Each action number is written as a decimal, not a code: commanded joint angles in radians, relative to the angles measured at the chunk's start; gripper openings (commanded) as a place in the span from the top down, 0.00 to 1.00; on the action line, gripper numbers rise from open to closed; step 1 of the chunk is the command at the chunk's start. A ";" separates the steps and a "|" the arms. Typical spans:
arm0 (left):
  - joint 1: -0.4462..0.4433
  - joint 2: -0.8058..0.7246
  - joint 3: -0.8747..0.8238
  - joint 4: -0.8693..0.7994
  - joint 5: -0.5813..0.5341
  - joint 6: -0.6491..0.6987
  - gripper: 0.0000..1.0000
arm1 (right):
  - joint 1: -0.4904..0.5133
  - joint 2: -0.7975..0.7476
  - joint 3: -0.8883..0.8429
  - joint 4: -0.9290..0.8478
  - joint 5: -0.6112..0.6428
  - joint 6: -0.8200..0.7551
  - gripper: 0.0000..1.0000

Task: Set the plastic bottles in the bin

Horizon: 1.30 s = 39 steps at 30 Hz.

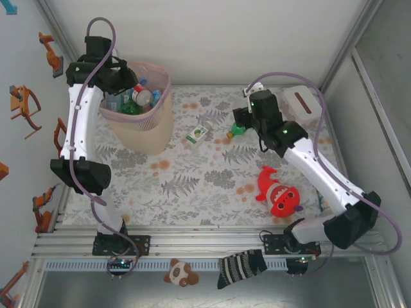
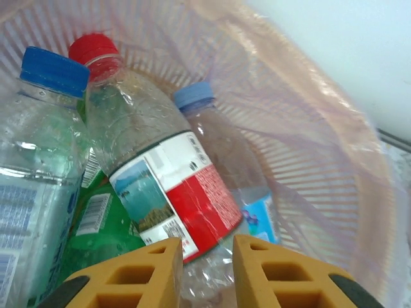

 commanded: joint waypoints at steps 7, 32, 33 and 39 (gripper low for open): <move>0.001 -0.155 -0.193 0.144 0.093 0.044 0.65 | -0.143 0.230 0.045 -0.009 -0.119 0.513 0.17; 0.007 -0.322 -0.452 0.352 0.200 0.040 0.53 | -0.213 0.704 0.209 0.155 -0.284 0.872 0.17; 0.008 -0.321 -0.453 0.351 0.198 0.041 0.53 | -0.217 0.716 0.209 0.165 -0.294 0.876 0.18; 0.009 -0.320 -0.451 0.341 0.201 0.045 0.53 | -0.227 0.731 0.195 0.197 -0.298 0.888 0.25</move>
